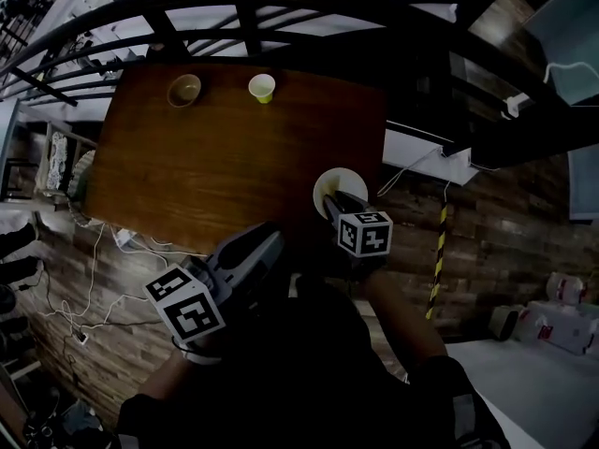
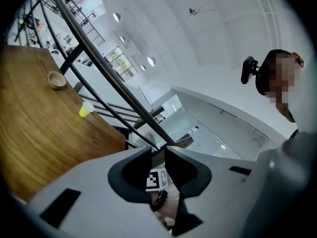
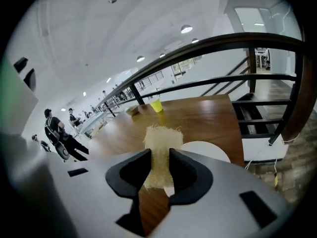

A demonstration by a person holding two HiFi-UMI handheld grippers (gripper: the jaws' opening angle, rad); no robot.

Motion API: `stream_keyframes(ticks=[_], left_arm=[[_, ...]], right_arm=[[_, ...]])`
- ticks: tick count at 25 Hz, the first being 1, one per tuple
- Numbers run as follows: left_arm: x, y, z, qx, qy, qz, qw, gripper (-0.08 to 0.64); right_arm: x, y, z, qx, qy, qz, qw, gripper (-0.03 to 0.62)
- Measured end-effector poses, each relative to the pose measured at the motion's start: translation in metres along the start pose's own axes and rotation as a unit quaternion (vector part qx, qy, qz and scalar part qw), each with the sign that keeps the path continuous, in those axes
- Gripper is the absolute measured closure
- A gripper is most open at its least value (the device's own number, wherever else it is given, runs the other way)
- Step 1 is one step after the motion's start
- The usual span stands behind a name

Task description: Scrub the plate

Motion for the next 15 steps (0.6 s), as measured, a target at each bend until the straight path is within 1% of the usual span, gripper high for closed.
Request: stream_keyframes(ticks=[5,9,13,15], left_arm=[[0.012,-0.01,0.021,-0.033,-0.034,0.008,0.9989,0.469],[0.019,-0.013,0.028,-0.044,-0.044,0.017,0.9979,0.469],[0.03,-0.016,0.025,-0.04,-0.044,0.021,0.998,0.469],[0.039,-0.014,0.014,-0.02,-0.047,0.01,0.9986,0.469]], right_arm=[[-0.008,-0.002,-0.054,0.055,0.004,0.028,0.998,0.465],[-0.009,-0.002,-0.073,0.07,0.008,0.034,0.997,0.465],[-0.016,0.003,-0.074,0.071,0.018,0.023,0.997,0.465],[-0.027,0.004,-0.07,0.067,0.025,0.009,0.997,0.465]])
Point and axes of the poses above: the fingertips, and each gripper's own axes: z backward along the fingers, x to its left, y out of its underside, the point moved 2 cm from there along z, backward along the fingers, and after that the axes turned 6 degrees about y, right-handed, at the moved point
